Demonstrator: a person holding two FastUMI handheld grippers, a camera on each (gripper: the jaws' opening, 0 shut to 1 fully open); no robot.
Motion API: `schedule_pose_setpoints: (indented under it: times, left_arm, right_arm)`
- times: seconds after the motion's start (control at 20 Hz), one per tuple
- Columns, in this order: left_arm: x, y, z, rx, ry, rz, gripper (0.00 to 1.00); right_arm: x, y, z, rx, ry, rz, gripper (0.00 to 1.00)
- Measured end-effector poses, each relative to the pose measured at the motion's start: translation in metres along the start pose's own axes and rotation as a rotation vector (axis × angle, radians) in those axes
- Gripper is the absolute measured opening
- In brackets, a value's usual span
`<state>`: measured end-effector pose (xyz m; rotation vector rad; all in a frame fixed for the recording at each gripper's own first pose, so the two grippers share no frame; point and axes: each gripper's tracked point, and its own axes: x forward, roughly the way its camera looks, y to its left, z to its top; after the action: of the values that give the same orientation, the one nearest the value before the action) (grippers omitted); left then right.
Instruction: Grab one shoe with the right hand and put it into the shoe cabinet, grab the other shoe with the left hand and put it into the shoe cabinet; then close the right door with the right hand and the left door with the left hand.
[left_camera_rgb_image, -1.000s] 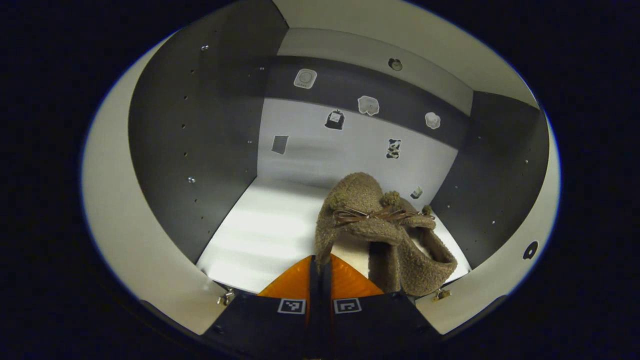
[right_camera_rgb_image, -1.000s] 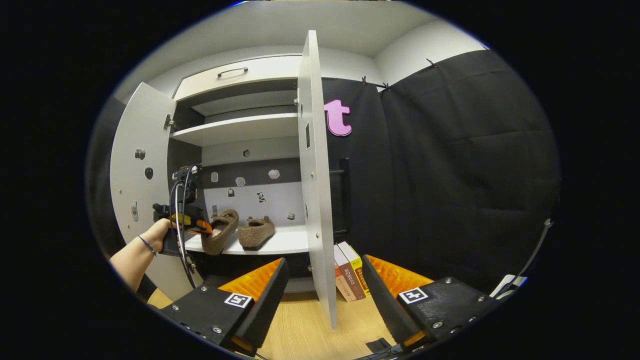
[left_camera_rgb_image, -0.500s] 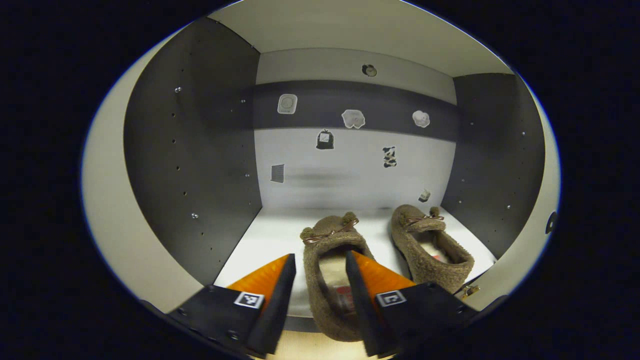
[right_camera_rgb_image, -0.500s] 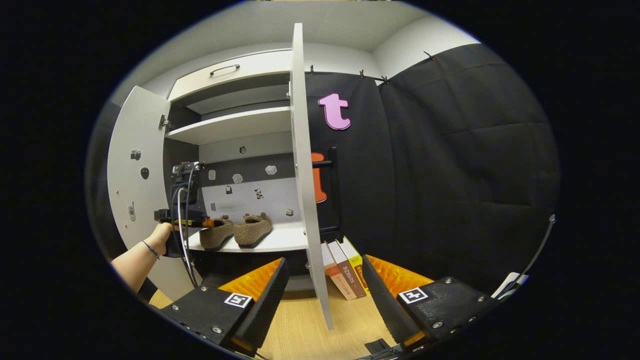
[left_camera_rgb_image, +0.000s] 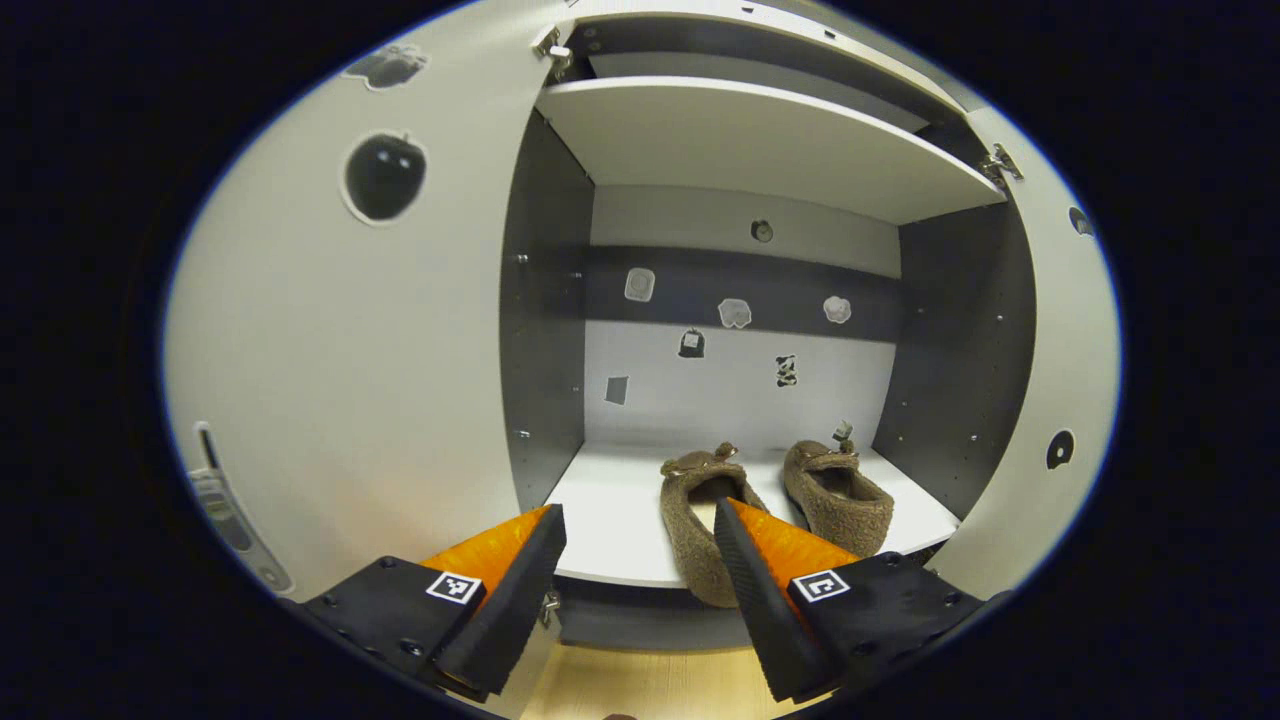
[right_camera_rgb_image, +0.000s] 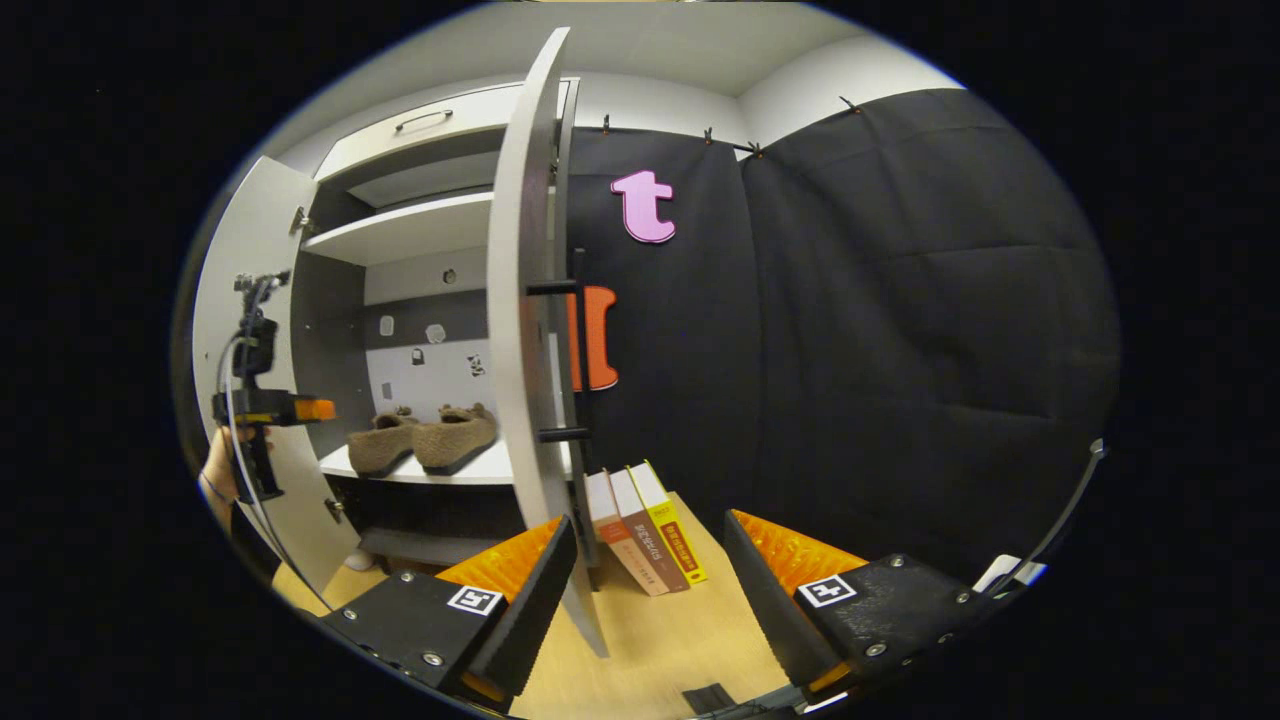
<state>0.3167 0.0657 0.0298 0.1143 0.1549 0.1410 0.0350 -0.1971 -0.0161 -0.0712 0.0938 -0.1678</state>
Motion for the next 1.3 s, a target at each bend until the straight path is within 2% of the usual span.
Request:
schedule_pose_setpoints:
  times: [0.05,0.3,0.4,0.45,0.55,0.65,0.8,0.85,0.9,1.15,1.2,1.3]
  left_arm:
    - [-0.014,-0.003,0.005,-0.007,-0.024,-0.011,0.95]
    - [-0.081,-0.010,0.030,0.006,-0.113,-0.072,0.96]
    - [-0.102,-0.010,0.040,0.025,-0.144,-0.094,0.94]
    - [-0.111,-0.011,0.042,0.029,-0.151,-0.105,0.99]
    - [-0.124,-0.007,0.047,0.034,-0.164,-0.131,0.96]
    - [-0.136,-0.005,0.049,0.041,-0.174,-0.165,0.96]
    - [-0.153,-0.004,0.054,0.042,-0.194,-0.224,0.97]
    - [-0.158,-0.002,0.058,0.041,-0.204,-0.233,0.97]
    - [-0.163,0.001,0.062,0.043,-0.211,-0.240,0.94]
    - [-0.188,0.015,0.076,0.015,-0.223,-0.256,0.96]
    - [-0.194,0.020,0.080,0.019,-0.233,-0.252,0.94]
    - [-0.205,0.027,0.085,0.020,-0.242,-0.245,0.96]
  right_arm:
    - [0.003,-0.009,-0.003,-0.015,-0.007,-0.016,0.92]
    - [0.036,-0.031,-0.019,-0.042,-0.034,-0.086,0.93]
    - [0.046,-0.029,-0.026,-0.022,-0.038,-0.109,0.93]
    - [0.050,-0.028,-0.028,-0.008,-0.039,-0.114,0.93]
    - [0.057,-0.016,-0.036,0.013,-0.036,-0.112,0.92]
    - [0.059,-0.005,-0.046,0.006,-0.027,-0.111,0.92]
    - [0.054,-0.003,-0.050,-0.022,-0.040,-0.150,0.90]
    - [0.053,0.000,-0.050,-0.020,-0.044,-0.154,0.97]
    - [0.051,0.002,-0.051,-0.013,-0.039,-0.154,0.90]
    - [0.041,0.022,-0.049,-0.057,-0.046,-0.130,0.88]
    - [0.038,0.031,-0.049,-0.061,-0.045,-0.112,0.88]
    - [0.033,0.055,-0.052,-0.049,-0.036,-0.053,0.88]
